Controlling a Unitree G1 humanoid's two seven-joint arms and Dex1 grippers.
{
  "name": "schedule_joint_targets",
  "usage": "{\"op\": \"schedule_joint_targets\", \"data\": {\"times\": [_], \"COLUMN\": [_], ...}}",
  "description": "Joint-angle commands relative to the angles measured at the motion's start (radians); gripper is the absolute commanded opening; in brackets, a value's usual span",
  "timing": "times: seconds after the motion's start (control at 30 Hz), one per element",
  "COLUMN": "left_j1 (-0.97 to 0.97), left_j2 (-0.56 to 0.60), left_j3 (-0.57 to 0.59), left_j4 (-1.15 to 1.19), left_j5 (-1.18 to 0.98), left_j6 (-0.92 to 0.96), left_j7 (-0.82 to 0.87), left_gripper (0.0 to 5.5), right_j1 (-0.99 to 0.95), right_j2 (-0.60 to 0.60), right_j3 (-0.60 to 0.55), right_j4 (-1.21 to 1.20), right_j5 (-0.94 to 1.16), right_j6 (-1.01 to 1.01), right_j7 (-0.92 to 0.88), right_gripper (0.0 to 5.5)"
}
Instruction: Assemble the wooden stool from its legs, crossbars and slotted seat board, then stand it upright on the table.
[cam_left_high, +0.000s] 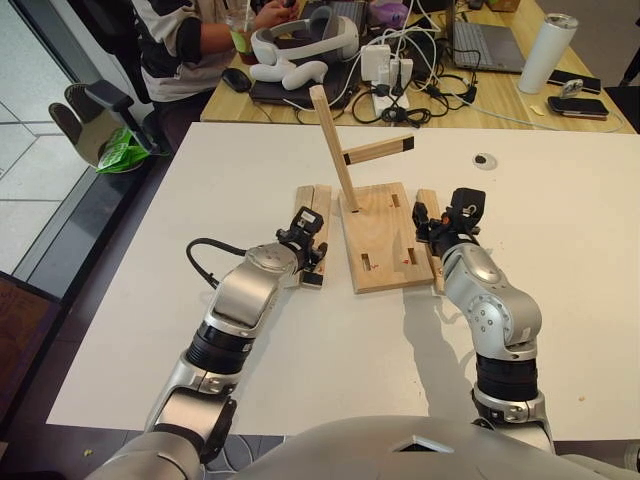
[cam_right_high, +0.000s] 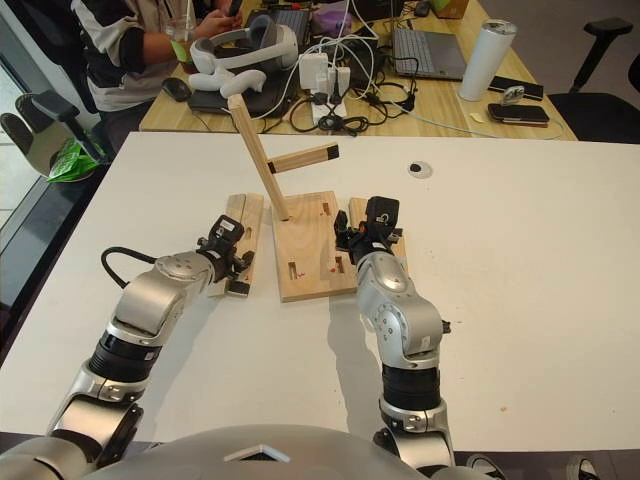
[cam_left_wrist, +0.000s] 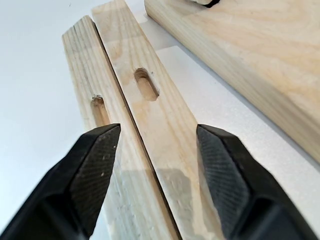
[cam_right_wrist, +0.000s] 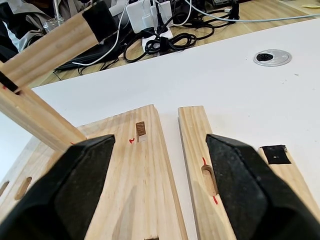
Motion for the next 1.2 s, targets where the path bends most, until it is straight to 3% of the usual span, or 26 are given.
{"op": "schedule_joint_targets", "data": {"times": [0.03, 0.33, 0.93, 1.1, 1.2], "left_j1": [0.021, 0.019, 0.11, 0.116, 0.114], "left_j2": [-0.096, -0.141, -0.16, -0.158, -0.142], "left_j3": [0.054, 0.139, 0.092, 0.127, 0.122], "left_j4": [-0.038, 0.0, -0.037, -0.015, -0.003], "left_j5": [-0.041, 0.008, -0.007, -0.006, 0.005], "left_j6": [0.087, 0.068, 0.102, 0.067, 0.039], "left_j7": [0.005, 0.087, 0.056, 0.058, 0.055], "left_gripper": [2.83, 2.83, 2.83, 2.15, 2.05], "right_j1": [-0.026, -0.024, -0.021, -0.03, -0.034], "right_j2": [0.069, 0.069, 0.071, 0.072, 0.074], "right_j3": [-0.005, -0.004, -0.002, -0.006, -0.005], "right_j4": [0.016, 0.023, 0.02, 0.029, 0.034], "right_j5": [0.002, 0.0, -0.001, -0.001, -0.001], "right_j6": [-0.006, -0.011, -0.002, -0.007, -0.011], "right_j7": [-0.004, -0.007, -0.015, -0.017, -0.017], "right_gripper": [3.41, 3.41, 3.41, 3.41, 3.41]}}
